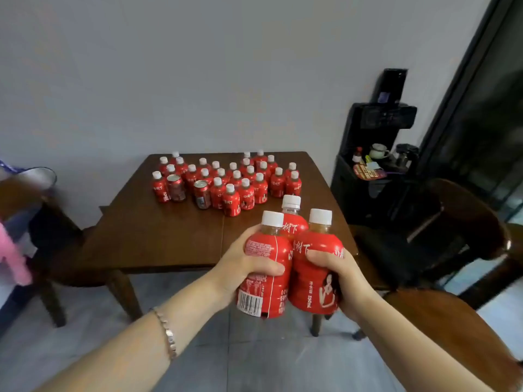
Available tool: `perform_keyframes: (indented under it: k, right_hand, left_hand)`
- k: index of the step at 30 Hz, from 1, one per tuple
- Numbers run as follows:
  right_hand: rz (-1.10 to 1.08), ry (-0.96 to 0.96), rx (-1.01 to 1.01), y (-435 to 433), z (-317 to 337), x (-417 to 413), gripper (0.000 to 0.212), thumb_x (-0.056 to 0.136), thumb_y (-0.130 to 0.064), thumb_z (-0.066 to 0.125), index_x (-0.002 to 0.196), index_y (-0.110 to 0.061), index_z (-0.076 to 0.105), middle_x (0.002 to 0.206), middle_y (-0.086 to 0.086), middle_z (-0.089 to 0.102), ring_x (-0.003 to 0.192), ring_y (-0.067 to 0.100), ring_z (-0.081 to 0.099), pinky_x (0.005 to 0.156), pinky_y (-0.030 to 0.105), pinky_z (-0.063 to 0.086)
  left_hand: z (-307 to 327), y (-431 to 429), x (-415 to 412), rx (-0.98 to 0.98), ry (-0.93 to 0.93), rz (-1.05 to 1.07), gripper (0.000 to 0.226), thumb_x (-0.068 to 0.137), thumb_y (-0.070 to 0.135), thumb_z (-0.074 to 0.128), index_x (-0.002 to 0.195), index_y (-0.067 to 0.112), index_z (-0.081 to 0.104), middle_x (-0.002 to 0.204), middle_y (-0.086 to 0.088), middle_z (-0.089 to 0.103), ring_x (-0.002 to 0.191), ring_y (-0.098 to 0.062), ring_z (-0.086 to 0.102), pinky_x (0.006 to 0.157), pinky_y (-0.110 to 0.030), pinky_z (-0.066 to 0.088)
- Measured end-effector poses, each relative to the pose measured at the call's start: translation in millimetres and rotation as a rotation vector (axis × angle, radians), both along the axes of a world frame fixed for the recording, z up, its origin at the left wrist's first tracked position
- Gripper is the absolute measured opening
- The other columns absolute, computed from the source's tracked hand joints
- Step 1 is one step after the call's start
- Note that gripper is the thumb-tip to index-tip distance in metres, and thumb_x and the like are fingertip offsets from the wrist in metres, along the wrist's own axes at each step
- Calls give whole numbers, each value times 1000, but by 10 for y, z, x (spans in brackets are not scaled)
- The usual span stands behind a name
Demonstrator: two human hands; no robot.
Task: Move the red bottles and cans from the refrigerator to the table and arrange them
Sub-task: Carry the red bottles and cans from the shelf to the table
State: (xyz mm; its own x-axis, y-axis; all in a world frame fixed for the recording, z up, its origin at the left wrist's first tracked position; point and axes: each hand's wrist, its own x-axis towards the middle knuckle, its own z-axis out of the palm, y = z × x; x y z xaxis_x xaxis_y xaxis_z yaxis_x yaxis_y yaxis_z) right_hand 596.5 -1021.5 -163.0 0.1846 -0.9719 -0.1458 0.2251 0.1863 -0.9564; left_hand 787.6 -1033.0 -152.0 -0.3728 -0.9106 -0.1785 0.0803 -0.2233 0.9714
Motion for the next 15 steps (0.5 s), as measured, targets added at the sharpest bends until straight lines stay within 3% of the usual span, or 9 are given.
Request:
perform_keyframes:
  k: [7, 11, 15]
  right_hand:
    - [214, -6, 19, -1709, -166, 754, 76, 44, -27, 78, 115, -9, 57, 106, 16, 70, 91, 30, 69, 73, 40, 58]
    - [324, -11, 18, -2413, -312, 1272, 69, 44, -24, 77, 110, -12, 60, 97, 9, 73, 86, 24, 71, 67, 33, 57]
    - [382, 52, 28, -3031, -570, 1812, 76, 43, -28, 78, 114, -14, 57, 102, 10, 71, 91, 24, 70, 70, 31, 57]
  left_hand:
    - [-89, -1228, 748, 0, -49, 184, 87, 41, 27, 79, 121, 33, 47, 106, -1, 69, 95, -18, 68, 74, -31, 55]
    - [-202, -1780, 1261, -14, -74, 221, 84, 45, 28, 78, 122, 36, 46, 104, 7, 69, 98, -14, 67, 74, -26, 55]
    - [-464, -2347, 1838, 1, -69, 220, 85, 46, 27, 78, 124, 34, 44, 104, 8, 69, 99, -13, 66, 72, -21, 55]
